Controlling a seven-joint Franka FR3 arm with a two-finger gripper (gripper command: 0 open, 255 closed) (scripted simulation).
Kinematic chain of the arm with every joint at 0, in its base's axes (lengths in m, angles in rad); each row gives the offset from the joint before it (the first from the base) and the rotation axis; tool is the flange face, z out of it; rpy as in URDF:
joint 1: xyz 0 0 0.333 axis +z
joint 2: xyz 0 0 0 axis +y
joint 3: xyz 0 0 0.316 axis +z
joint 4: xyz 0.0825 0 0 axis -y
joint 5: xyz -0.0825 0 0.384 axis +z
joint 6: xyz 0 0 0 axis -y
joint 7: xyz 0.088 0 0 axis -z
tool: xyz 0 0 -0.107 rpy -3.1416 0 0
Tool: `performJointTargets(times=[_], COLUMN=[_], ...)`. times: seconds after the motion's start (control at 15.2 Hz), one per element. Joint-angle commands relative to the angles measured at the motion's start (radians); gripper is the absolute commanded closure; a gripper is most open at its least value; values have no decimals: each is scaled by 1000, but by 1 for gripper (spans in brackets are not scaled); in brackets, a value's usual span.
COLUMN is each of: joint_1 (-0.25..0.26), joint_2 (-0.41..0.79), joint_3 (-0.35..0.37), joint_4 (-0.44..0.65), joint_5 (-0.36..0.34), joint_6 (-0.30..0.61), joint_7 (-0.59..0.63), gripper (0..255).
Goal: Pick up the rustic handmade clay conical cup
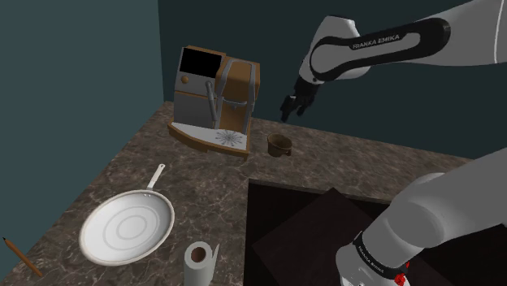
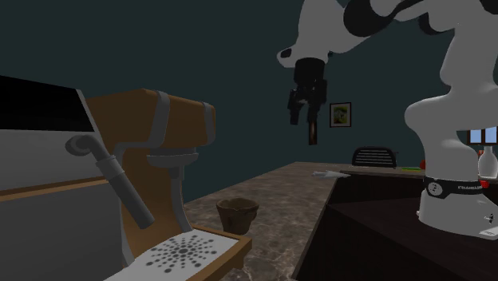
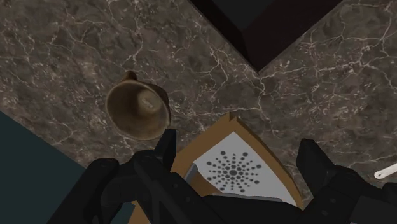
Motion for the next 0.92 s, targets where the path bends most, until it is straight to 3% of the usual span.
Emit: performJointTargets(times=[0.0,0.86], joint_1=[-13,-68], joint_2=[63,540], joint_3=[-9,-53], joint_4=[2,175], joint_5=[-17,-133], joint_6=[60,349], joint_7=[-11,-5], gripper=[0,0])
